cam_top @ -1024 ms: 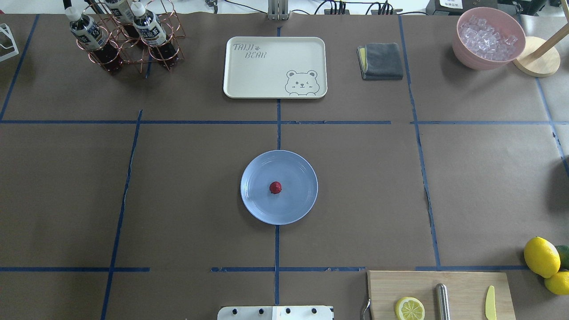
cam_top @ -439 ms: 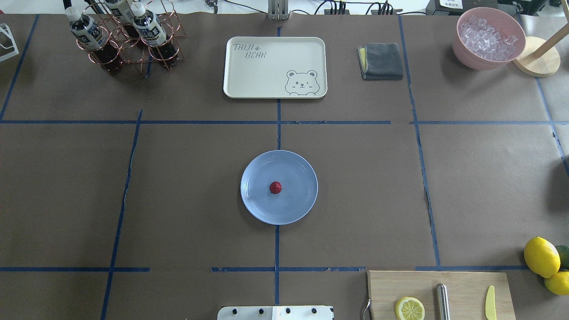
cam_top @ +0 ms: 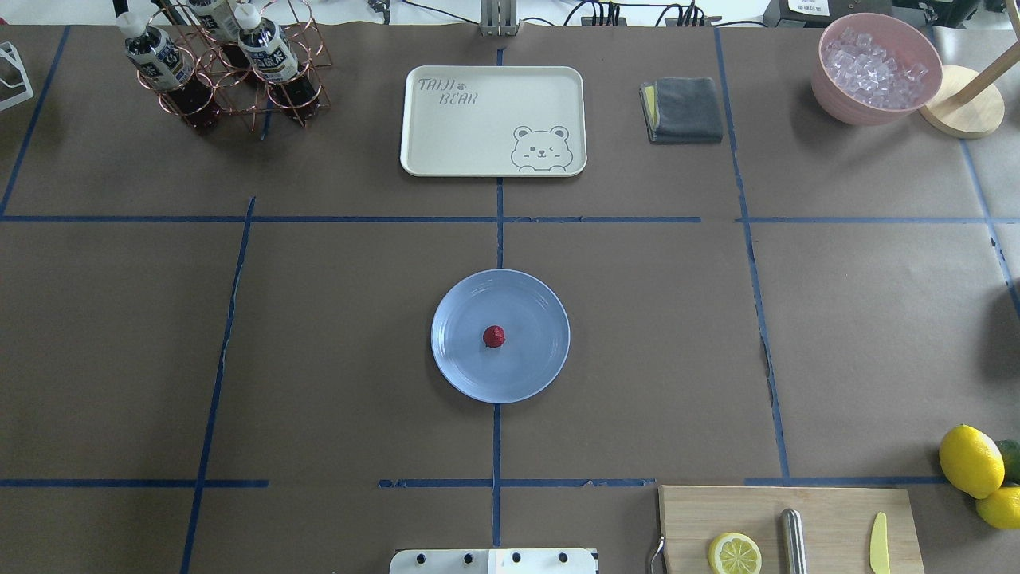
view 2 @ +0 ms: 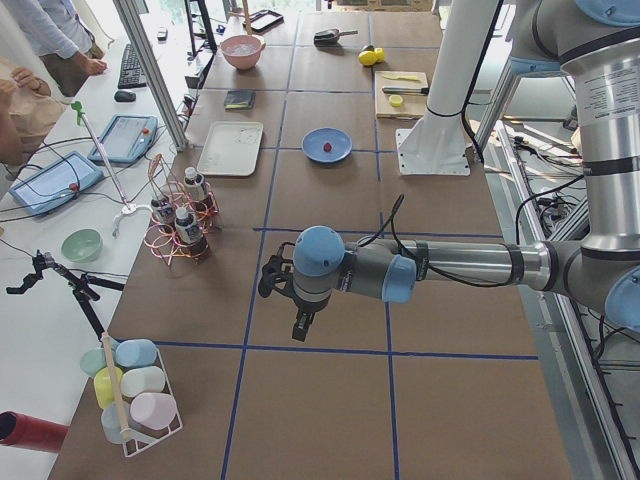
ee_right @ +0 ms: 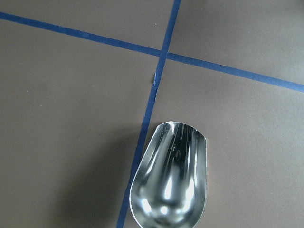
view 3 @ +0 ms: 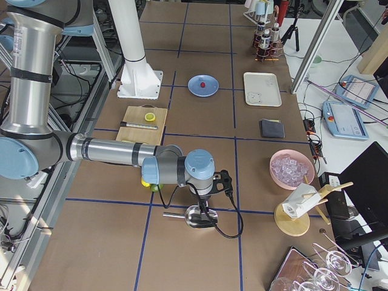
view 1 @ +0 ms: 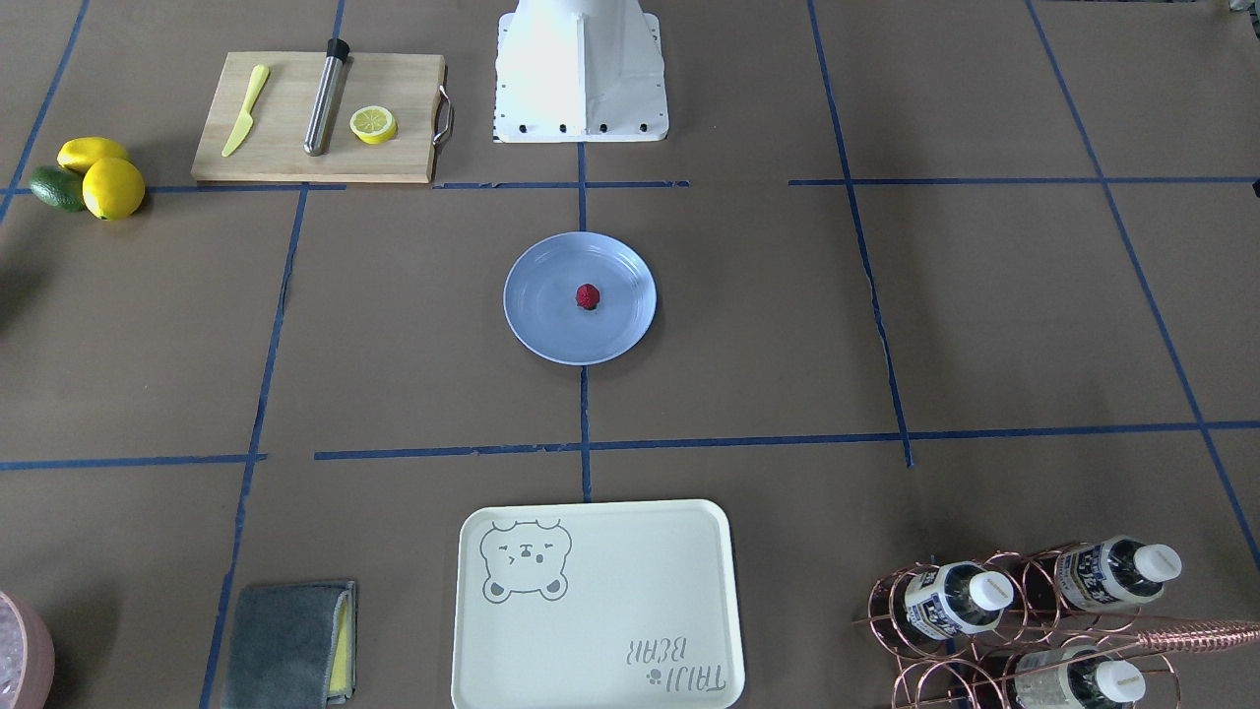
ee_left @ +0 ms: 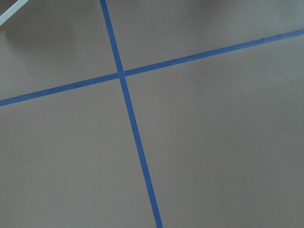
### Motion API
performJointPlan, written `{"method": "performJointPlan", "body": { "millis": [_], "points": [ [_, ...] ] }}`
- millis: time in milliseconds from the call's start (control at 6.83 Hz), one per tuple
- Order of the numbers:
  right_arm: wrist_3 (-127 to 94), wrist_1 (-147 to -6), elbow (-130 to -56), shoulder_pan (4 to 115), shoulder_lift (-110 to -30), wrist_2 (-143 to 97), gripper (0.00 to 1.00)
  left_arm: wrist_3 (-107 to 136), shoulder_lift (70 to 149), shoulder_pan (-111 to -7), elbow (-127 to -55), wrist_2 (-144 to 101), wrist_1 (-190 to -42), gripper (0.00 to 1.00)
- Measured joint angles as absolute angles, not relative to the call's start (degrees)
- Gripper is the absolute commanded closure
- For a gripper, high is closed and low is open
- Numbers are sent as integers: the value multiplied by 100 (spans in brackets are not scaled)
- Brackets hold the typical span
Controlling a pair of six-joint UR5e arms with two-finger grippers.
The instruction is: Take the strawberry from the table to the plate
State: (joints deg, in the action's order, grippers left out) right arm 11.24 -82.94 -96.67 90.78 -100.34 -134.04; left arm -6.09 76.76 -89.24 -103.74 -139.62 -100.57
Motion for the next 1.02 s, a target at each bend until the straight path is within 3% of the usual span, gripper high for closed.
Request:
{"method": "performJointPlan", "body": {
  "millis": [1024],
  "points": [
    [1039,-8252,-9699,9062,-10003,-13399,0,-650,7613,-8922,-10421,-13946,-10269,0]
  ]
}}
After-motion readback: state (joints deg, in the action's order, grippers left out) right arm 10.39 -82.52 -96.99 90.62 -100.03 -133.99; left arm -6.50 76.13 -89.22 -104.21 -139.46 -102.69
